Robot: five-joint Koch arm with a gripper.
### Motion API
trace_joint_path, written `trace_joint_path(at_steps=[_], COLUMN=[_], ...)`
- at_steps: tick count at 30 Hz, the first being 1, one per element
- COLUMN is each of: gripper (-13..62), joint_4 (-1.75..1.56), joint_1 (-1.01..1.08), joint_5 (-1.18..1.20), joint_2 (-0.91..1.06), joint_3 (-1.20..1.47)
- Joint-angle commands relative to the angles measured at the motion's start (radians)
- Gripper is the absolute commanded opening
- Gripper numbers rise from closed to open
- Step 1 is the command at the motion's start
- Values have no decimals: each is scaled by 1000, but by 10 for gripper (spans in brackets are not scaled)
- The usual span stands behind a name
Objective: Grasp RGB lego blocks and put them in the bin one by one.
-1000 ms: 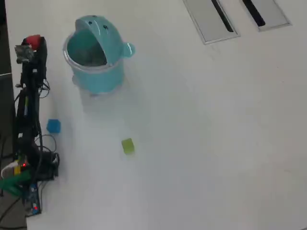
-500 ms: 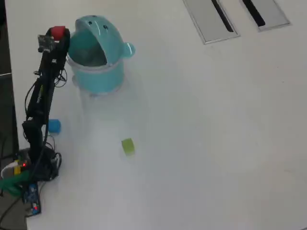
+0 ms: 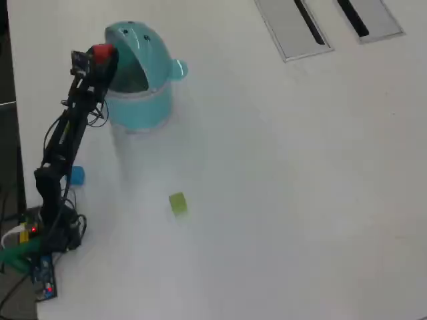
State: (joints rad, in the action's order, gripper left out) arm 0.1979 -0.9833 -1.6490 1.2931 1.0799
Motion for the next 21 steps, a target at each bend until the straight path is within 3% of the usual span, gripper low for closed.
trace_joint_path(at_steps=[1, 9, 21], gripper=[185, 264, 287], joint_4=[-46, -69, -51], joint_1=[9, -6, -14], joint_5=[-18, -11, 20], joint_2=[32, 40, 138], joint_3=[-44, 26, 86])
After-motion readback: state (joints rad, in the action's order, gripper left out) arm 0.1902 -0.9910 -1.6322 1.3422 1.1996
